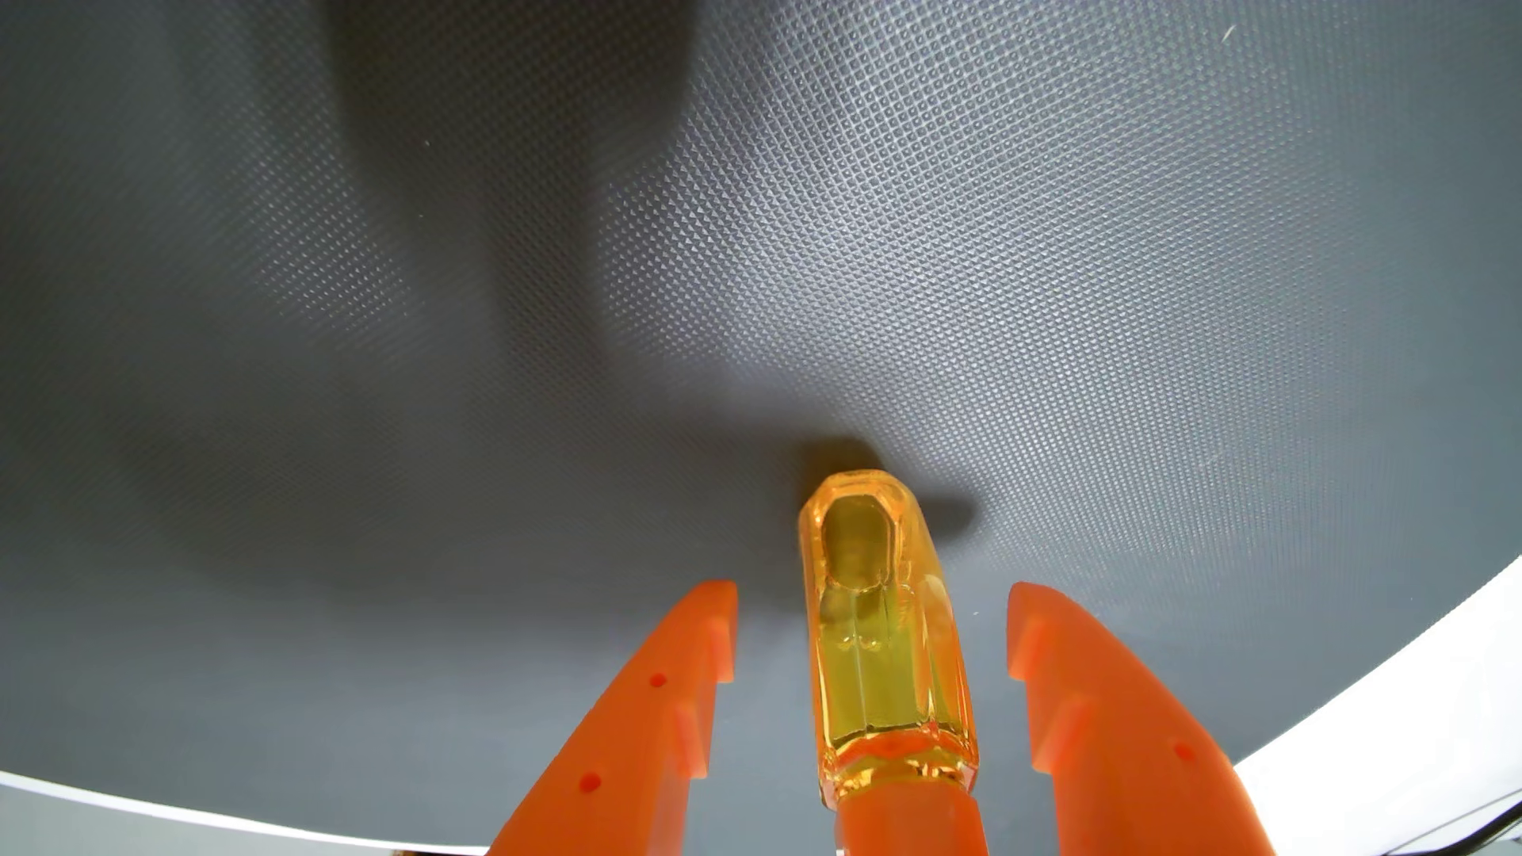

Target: Grab the eyedrops

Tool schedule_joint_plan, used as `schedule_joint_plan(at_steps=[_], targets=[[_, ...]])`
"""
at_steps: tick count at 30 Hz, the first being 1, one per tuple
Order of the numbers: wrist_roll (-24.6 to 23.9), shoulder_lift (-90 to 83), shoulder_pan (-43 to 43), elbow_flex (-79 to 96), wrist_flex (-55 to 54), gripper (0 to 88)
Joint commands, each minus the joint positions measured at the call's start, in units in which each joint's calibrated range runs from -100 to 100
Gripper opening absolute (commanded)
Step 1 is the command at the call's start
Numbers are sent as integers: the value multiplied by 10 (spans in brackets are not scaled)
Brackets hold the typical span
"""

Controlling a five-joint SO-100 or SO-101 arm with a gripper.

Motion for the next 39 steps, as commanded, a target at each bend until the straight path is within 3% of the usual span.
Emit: schedule_joint_plan(at_steps=[1, 4, 26, 39], targets=[[-2, -2, 0, -26, -1, 117], [-3, -2, -2, -26, -4, 4], [-7, -11, 2, -28, -4, 5], [-18, -24, 12, -177, 112, 5]])
